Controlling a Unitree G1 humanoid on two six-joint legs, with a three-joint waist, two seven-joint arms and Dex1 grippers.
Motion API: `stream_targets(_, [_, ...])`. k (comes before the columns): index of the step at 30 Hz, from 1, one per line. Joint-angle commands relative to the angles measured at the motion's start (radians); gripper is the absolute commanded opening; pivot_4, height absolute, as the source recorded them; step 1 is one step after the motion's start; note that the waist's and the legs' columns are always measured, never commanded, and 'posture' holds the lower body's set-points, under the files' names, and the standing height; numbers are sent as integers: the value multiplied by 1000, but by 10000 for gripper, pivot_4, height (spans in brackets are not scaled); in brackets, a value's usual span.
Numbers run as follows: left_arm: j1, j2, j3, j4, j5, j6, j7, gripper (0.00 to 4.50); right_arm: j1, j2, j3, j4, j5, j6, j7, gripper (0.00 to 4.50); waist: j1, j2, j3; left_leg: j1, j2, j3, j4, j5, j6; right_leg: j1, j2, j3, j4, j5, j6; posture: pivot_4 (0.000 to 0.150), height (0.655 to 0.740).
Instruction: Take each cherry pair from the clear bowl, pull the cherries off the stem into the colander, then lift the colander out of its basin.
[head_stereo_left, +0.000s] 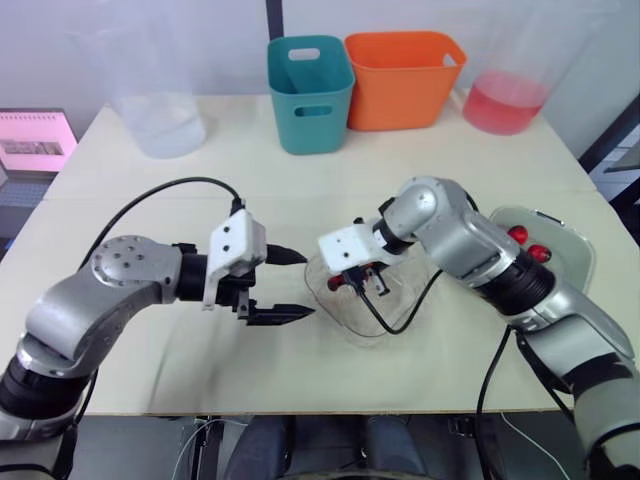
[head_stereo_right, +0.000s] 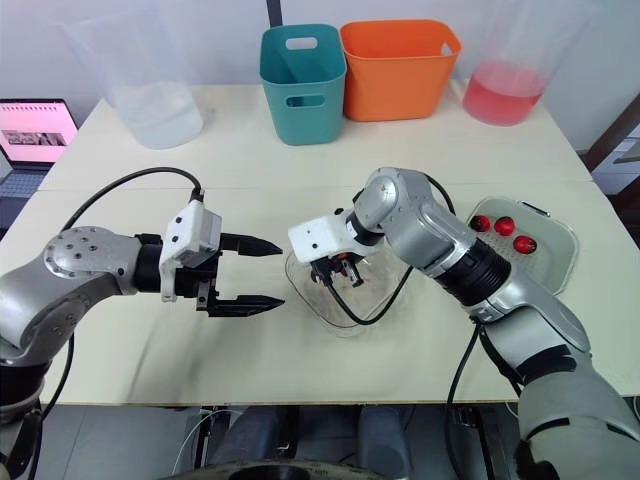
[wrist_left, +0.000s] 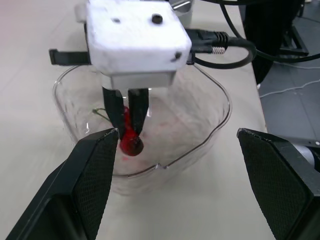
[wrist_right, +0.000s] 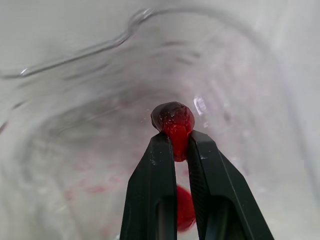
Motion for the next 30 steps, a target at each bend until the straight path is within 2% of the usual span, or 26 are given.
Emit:
stream_targets(1, [-21, 5, 13, -8, 7, -24, -7, 40108, 4, -27, -38, -18, 1, -15, 1, 12848, 0, 0, 0, 0, 0, 0, 0, 0, 0, 0, 0, 0, 0, 0, 0, 1500, 7400])
stream_targets(4, [-13, 15, 22, -8, 7, -20, -15, 40108, 1, -48, -97, -54, 28, 98, -4, 27383, -2, 0, 0, 0, 0, 0, 0, 0, 0, 0, 0, 0, 0, 0, 0, 1500, 7400])
stream_targets(15, [-13, 73, 10, 48, 52, -50, -75, 40108, 110, -161, -233, -310, 161, 634, -96, 27383, 1, 0, 0, 0, 0, 0, 0, 0, 0, 0, 0, 0, 0, 0, 0, 1500, 7400])
stream_targets(21, [-25, 69, 0, 64, 68, -65, -96, 40108, 139, -200, -184, -364, 210, 722, -171, 27383, -3, 0, 0, 0, 0, 0, 0, -3, 5, 0, 0, 0, 0, 0, 0, 1500, 7400])
stream_targets(30, [-29, 52, -9, 62, 82, -76, -96, 40108, 104, -181, -71, -282, 217, 699, -262, 27383, -3, 0, 0, 0, 0, 1, 0, -3, 5, -1, 0, 0, 0, 0, 0, 1500, 7400])
